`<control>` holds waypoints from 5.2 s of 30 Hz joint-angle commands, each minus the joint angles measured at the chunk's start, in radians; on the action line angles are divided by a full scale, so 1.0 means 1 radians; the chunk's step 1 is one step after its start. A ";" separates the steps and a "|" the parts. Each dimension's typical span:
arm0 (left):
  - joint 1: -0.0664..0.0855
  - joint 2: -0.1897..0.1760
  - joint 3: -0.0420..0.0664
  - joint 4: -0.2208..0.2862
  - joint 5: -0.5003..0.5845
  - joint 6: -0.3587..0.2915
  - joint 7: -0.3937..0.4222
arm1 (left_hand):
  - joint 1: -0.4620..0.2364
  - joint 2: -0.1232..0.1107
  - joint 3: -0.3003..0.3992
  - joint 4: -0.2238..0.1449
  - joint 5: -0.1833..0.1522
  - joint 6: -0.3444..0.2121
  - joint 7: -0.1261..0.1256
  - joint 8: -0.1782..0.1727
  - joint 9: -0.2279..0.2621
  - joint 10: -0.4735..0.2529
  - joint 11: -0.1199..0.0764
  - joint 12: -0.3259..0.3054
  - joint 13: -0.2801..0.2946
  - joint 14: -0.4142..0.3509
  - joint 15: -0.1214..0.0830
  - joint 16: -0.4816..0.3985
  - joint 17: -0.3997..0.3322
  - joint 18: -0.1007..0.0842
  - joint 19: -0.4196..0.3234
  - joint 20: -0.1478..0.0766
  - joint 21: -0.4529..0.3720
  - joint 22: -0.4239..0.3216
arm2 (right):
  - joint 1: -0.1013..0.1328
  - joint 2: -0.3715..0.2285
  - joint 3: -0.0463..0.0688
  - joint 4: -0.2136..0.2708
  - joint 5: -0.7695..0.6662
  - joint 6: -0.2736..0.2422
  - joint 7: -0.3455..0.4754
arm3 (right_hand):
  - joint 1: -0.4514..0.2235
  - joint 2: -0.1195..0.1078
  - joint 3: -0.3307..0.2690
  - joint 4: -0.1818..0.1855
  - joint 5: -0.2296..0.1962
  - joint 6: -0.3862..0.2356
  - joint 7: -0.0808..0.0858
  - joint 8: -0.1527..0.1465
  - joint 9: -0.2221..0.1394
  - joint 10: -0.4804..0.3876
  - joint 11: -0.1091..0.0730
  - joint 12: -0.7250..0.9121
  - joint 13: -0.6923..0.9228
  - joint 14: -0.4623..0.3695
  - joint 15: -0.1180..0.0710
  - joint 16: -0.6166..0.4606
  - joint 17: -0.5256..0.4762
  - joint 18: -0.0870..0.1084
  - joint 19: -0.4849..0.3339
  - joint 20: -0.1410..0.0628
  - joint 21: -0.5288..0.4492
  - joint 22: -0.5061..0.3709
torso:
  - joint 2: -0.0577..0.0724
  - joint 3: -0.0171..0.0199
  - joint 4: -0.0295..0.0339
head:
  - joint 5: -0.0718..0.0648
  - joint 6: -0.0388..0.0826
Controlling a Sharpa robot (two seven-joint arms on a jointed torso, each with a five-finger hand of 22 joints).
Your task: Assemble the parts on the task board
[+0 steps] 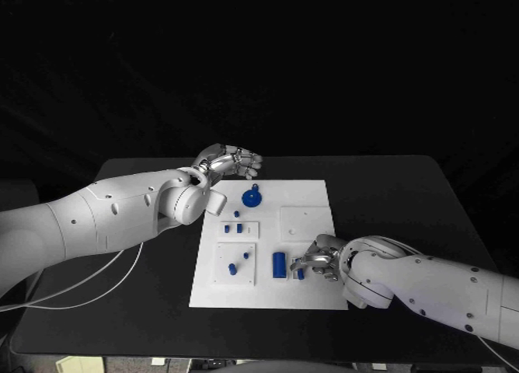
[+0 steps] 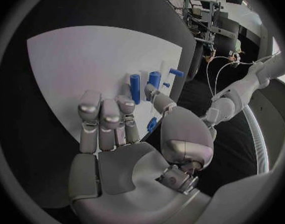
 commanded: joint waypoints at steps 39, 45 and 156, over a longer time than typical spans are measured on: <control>0.001 -0.005 0.001 0.005 0.001 0.016 0.002 | -0.010 0.001 0.001 0.005 -0.004 -0.009 0.001 0.006 0.000 -0.009 0.000 0.002 -0.001 0.002 0.005 -0.008 0.005 0.020 0.006 0.005 -0.007 0.003 | -0.012 -0.054 0.000 0.059 -0.061 0.069 0.057 | 0.088 -0.066 -0.029 -0.043 -0.006 -0.004 0.002 -0.006 0.005 -0.007 0.001 -0.007 0.001 0.002 -0.010 -0.011 0.003 0.068 0.000 -0.015 0.000 -0.005 | 0.000 0.0005 -0.0008 | 0.006 0.000; 0.001 -0.005 0.001 0.005 0.001 0.017 0.002 | -0.010 0.002 0.001 0.005 -0.004 -0.009 0.001 0.006 0.000 -0.009 0.000 0.002 -0.001 0.002 0.005 -0.008 0.005 0.020 0.006 0.005 -0.007 0.004 | -0.014 -0.051 0.000 0.057 -0.061 0.067 0.056 | 0.099 -0.059 -0.031 -0.046 -0.007 -0.003 0.002 -0.005 0.007 -0.006 0.001 -0.006 0.001 0.002 -0.010 -0.011 0.004 0.068 0.001 -0.015 0.000 -0.006 | 0.000 0.0007 0.0001 | 0.006 0.000; -0.108 -0.025 0.063 0.115 0.135 -0.317 0.149 | -1.040 0.109 -0.509 0.241 -0.053 -0.843 -0.173 -0.301 -0.488 -1.150 -0.141 -0.070 -0.169 -0.963 -0.095 -0.500 -0.500 -0.053 -0.720 0.005 -0.600 -1.219 | -0.003 -0.046 0.220 -0.229 0.800 -0.281 0.878 | -0.749 0.138 -0.643 0.225 -0.057 -1.076 -0.072 -0.263 -0.613 -1.236 0.039 -1.064 -1.108 -1.307 0.133 -1.299 -1.009 -0.194 -1.287 0.072 -1.080 -1.293 | -0.178 -0.0216 0.0821 | -0.111 0.152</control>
